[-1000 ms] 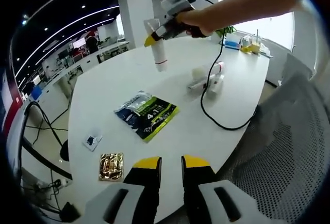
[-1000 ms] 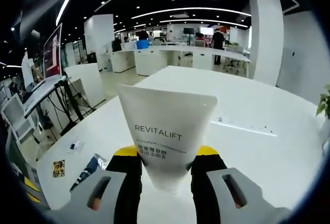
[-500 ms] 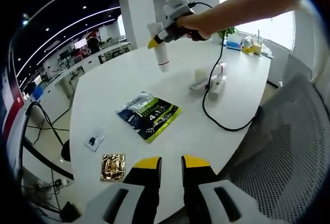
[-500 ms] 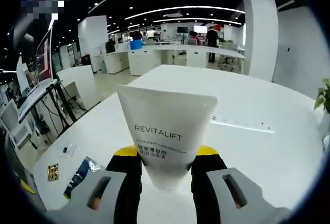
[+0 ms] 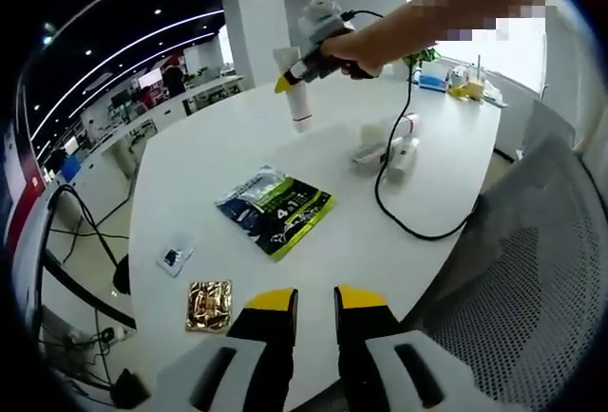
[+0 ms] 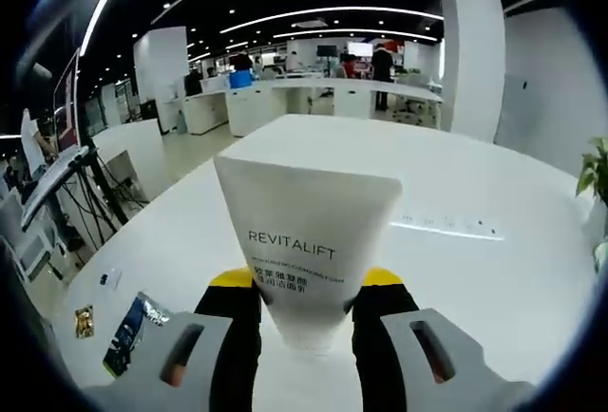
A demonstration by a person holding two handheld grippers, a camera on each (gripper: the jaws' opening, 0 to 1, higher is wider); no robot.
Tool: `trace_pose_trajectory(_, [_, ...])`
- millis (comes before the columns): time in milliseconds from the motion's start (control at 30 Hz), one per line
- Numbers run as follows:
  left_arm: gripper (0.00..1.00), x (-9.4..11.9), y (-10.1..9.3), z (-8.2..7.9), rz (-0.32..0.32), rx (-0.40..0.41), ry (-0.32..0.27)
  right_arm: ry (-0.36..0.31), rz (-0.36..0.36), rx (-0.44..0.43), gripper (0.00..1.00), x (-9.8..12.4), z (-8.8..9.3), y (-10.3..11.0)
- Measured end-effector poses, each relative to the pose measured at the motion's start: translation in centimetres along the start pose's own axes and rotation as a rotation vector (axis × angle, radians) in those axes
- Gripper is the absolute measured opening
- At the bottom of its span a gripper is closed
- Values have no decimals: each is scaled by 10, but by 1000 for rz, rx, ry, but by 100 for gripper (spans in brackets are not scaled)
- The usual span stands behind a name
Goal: Arrange the skincare products in the storage area until every visible bottle or jar stands upright without overlapping.
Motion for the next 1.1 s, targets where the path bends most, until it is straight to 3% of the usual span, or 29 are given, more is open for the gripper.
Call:
trace_pose_trajectory(533, [16,0,1,0,-3,6,2,3,15,12,34,-17,5,-6])
trace_pose_trajectory(1100, [16,-1,0,1,4,9,7,-80,-1,17,34,-20,4,0])
Point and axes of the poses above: the point that each gripper's makers call its tool centre point, and the gripper's own axes: x roughly backward along the fingers, y roughly to its left, z roughly out of its underside, the point moved 1 cm from there along x, roughly backward along the fingers, and after that the axes turned 2 degrees about y, right-handed, at the moved point
